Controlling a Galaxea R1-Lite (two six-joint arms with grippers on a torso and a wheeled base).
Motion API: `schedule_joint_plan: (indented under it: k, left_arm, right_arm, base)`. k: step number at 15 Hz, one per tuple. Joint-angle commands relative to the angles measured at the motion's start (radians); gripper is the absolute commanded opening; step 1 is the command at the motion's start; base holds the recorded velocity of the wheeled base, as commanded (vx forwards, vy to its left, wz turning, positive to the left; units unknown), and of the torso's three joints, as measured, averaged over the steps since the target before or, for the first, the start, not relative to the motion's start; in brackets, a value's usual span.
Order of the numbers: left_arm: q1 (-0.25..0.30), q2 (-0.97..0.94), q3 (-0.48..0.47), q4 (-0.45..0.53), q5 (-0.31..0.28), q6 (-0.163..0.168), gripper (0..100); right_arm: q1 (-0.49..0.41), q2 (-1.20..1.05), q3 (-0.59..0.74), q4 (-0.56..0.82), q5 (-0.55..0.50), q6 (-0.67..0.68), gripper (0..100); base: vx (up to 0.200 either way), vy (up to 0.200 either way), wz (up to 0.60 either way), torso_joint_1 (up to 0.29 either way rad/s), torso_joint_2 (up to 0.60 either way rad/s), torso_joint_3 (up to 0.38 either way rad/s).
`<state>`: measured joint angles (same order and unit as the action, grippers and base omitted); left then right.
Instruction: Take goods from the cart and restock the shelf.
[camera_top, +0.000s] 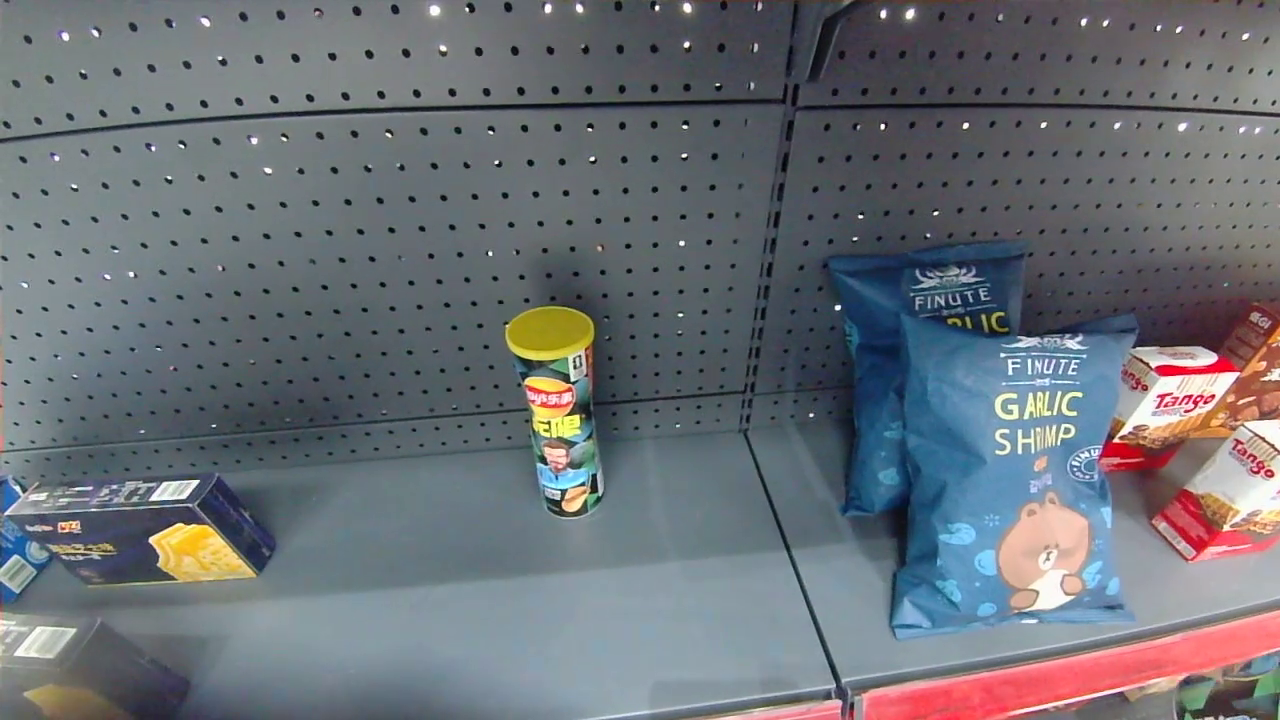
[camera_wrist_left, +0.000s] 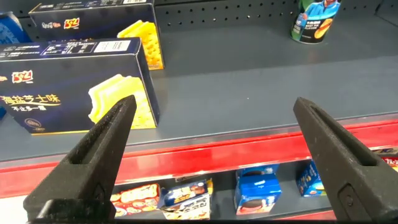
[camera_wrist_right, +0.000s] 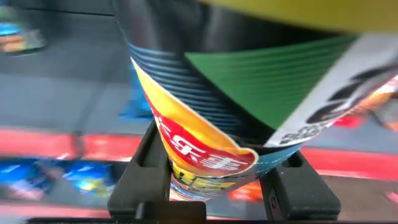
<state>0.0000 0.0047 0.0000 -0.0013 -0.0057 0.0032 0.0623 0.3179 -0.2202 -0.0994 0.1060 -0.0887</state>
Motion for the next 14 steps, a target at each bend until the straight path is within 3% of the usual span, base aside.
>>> schedule_joint_plan:
  k: [1, 5, 13, 14]
  left_arm:
    - [0.0, 0.001, 0.0, 0.0, 0.0, 0.0, 100]
    - [0.0, 0.001, 0.0, 0.0, 0.0, 0.0, 100]
    - [0.002, 0.0, -0.009, 0.012, -0.003, 0.014, 100]
    - [0.0, 0.012, -0.103, 0.035, -0.023, 0.049, 100]
  right_arm:
    - [0.053, -0.057, 0.007, 0.009, 0.0, -0.002, 0]
    - [0.07, -0.088, -0.03, 0.105, 0.001, -0.009, 0]
    - [0.08, -0.089, -0.018, 0.148, -0.002, -0.049, 0]
    - [0.076, -0.089, -0.028, 0.173, -0.002, -0.051, 0]
  base:
    - [0.0, 0.0, 0.0, 0.0, 0.0, 0.0]
    - [0.0, 0.0, 0.0, 0.0, 0.0, 0.0]
    - [0.0, 0.0, 0.0, 0.0, 0.0, 0.0]
    - [0.0, 0.0, 0.0, 0.0, 0.0, 0.0]
